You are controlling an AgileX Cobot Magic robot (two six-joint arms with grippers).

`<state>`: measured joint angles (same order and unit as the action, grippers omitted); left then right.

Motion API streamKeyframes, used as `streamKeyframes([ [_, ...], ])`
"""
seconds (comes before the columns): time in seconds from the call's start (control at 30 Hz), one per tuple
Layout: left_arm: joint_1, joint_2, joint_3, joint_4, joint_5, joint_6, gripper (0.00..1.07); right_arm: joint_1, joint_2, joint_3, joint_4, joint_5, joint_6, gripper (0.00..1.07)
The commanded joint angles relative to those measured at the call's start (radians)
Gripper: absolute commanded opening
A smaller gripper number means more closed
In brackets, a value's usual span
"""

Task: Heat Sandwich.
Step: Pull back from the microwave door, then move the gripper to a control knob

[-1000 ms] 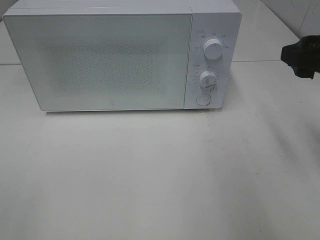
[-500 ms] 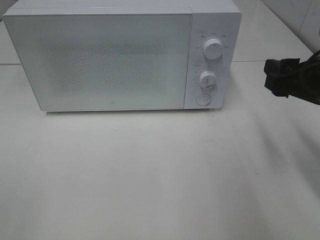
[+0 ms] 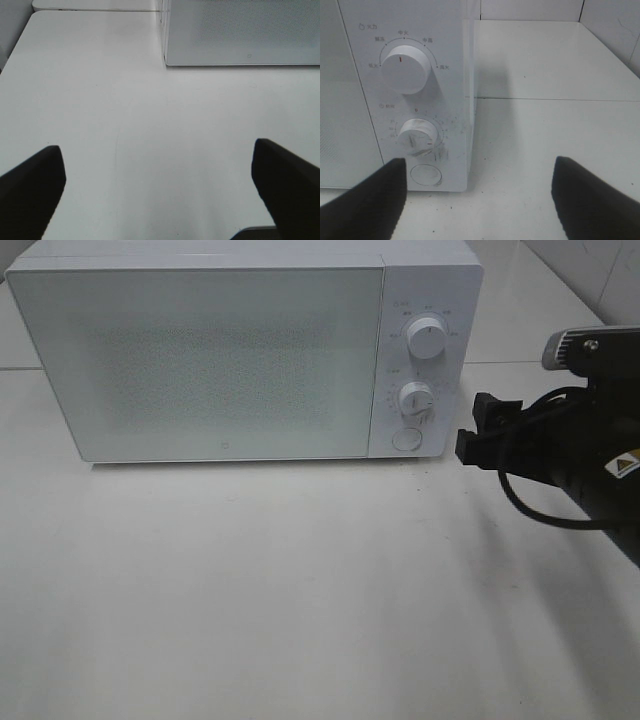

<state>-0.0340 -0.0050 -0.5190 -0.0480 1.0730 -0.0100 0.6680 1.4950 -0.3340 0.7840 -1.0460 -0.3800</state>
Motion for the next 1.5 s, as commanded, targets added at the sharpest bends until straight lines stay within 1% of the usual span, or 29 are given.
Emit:
streamKeyframes([
  [0.03,0.0,-0.022,0.002,-0.005,-0.003,-0.009,0.96,0.042,0.022,0.0,0.062,-0.076,-0.009,0.76],
  [0.17,0.0,-0.022,0.002,-0.005,-0.003,-0.009,0.96,0.112,0.077,-0.012,0.137,-0.112,-0.013,0.76],
  [0.2,0.0,-0.022,0.002,-0.005,-0.003,-0.009,0.96,0.112,0.077,-0.012,0.137,-0.112,-0.013,0.76],
  [0.33,0.0,-0.022,0.002,-0.005,-0.003,-0.009,0.96,0.167,0.118,-0.035,0.164,-0.132,-0.013,0.76],
  [0.43,0.0,-0.022,0.002,-0.005,-0.003,-0.009,0.96,0.183,0.131,-0.048,0.182,-0.134,-0.013,0.76],
  [0.5,0.0,-0.022,0.002,-0.005,-0.003,-0.009,0.96,0.21,0.141,-0.071,0.204,-0.133,-0.013,0.76],
  [0.63,0.0,-0.022,0.002,-0.005,-0.003,-0.009,0.96,0.23,0.16,-0.092,0.206,-0.133,-0.015,0.76],
  [0.87,0.0,-0.018,0.002,-0.005,-0.003,-0.009,0.96,0.23,0.171,-0.101,0.203,-0.108,-0.013,0.76],
  [1.23,0.0,-0.018,0.002,-0.005,-0.003,-0.009,0.96,0.227,0.175,-0.104,0.2,-0.148,-0.012,0.76],
  [1.37,0.0,-0.018,0.002,-0.005,-0.003,-0.009,0.96,0.227,0.21,-0.124,0.2,-0.169,-0.012,0.76],
  [1.4,0.0,-0.018,0.002,-0.005,-0.003,-0.009,0.96,0.221,0.247,-0.147,0.198,-0.168,-0.012,0.76],
  [1.5,0.0,-0.018,0.002,-0.005,-0.003,-0.009,0.96,0.206,0.273,-0.163,0.176,-0.157,0.004,0.76],
])
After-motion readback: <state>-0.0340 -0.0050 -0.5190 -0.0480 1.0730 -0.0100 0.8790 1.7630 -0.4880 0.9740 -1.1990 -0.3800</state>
